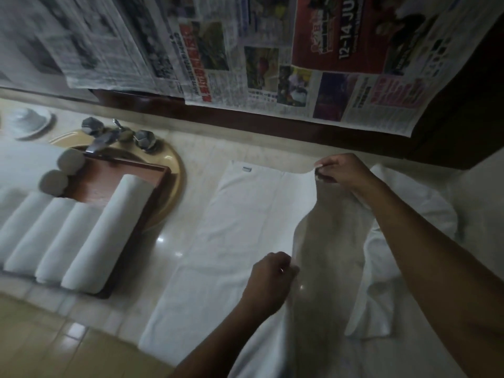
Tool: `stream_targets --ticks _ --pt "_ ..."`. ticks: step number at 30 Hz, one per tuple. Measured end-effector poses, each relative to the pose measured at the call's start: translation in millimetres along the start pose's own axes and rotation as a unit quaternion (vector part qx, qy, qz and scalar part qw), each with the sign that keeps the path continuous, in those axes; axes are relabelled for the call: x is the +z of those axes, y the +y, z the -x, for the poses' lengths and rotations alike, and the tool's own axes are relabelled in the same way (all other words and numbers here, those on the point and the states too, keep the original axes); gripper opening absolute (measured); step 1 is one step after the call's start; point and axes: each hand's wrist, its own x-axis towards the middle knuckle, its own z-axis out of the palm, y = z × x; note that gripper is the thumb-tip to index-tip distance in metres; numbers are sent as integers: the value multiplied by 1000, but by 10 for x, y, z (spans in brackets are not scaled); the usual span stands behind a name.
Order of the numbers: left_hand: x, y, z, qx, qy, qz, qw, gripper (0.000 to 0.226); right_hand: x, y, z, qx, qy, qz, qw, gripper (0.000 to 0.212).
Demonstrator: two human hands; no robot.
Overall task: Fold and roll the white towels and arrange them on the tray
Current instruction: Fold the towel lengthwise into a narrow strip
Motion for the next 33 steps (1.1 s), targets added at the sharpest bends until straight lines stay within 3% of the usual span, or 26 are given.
stream_targets --ticks 3,7,11,16,20,27,31,33 --pt "-325 -90 44 -54 10 118 992 22 216 -164 -95 -73 27 62 995 6" --pt "-702 -258 116 -100 35 289 951 20 595 -394 -264 -118 52 131 983 15" --pt "-1076 -523 119 -132 55 345 928 19 1133 -664 -481 -123 47 201 971 20" --pt "-1365 -848 -6 -172 30 336 925 18 1683 -878 -671 -118 25 303 945 11" --pt "-1486 -1161 -106 -214 21 310 926 20 2162 -779 -780 -108 0 300 948 15" --pt "-1815 -1304 -212 -220 -48 363 904 14 2488 -438 -874 -114 76 338 931 17" --pt "-1816 -1656 -256 -187 63 166 966 13 2463 -394 -899 -115 70 298 945 18" --pt "-1770 -1734 -260 -184 82 101 974 15 2457 -405 -911 -121 77 275 951 19"
